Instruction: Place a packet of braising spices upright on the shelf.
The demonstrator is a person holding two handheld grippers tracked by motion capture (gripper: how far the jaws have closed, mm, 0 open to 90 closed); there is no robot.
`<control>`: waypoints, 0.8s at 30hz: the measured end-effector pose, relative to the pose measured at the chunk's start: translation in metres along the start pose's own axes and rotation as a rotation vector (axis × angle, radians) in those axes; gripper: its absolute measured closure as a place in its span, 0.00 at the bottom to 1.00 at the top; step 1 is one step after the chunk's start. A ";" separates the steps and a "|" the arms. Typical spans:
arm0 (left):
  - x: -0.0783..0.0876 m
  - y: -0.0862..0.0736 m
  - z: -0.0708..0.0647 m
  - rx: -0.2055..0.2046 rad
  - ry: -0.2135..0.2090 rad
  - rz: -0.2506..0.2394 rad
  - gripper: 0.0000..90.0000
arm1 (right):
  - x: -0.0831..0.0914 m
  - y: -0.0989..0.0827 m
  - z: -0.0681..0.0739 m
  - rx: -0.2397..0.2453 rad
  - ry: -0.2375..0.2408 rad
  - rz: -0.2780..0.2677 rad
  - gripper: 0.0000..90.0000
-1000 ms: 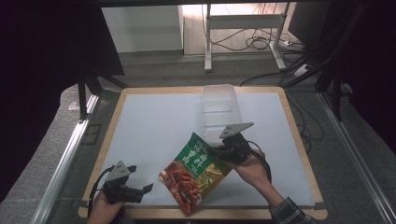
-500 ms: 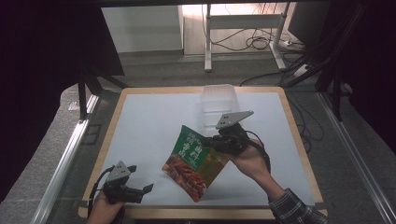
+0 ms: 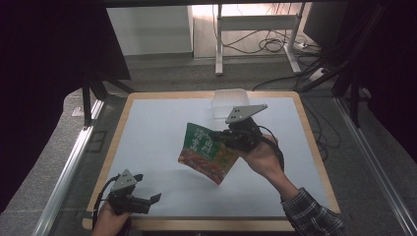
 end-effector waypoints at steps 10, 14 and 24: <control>0.000 0.000 0.000 -0.007 0.002 0.004 0.02 | -0.003 0.017 -0.026 -0.006 -0.056 -0.007 0.99; 0.000 0.000 0.000 -0.007 0.001 0.004 0.02 | -0.004 0.026 -0.036 -0.023 -0.047 -0.021 0.99; -0.001 0.000 -0.001 -0.013 0.003 0.007 0.02 | -0.016 0.055 -0.054 -0.023 -0.040 -0.045 0.99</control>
Point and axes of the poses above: each handheld gripper's, and its own axes: x roughly backward along the jaws, y roughly out of its top, z roughly to its left, the point moved 7 cm from there along -x, roughly forward along the jaws, and after that the axes turned 3 degrees about x, right-handed, at the moved point
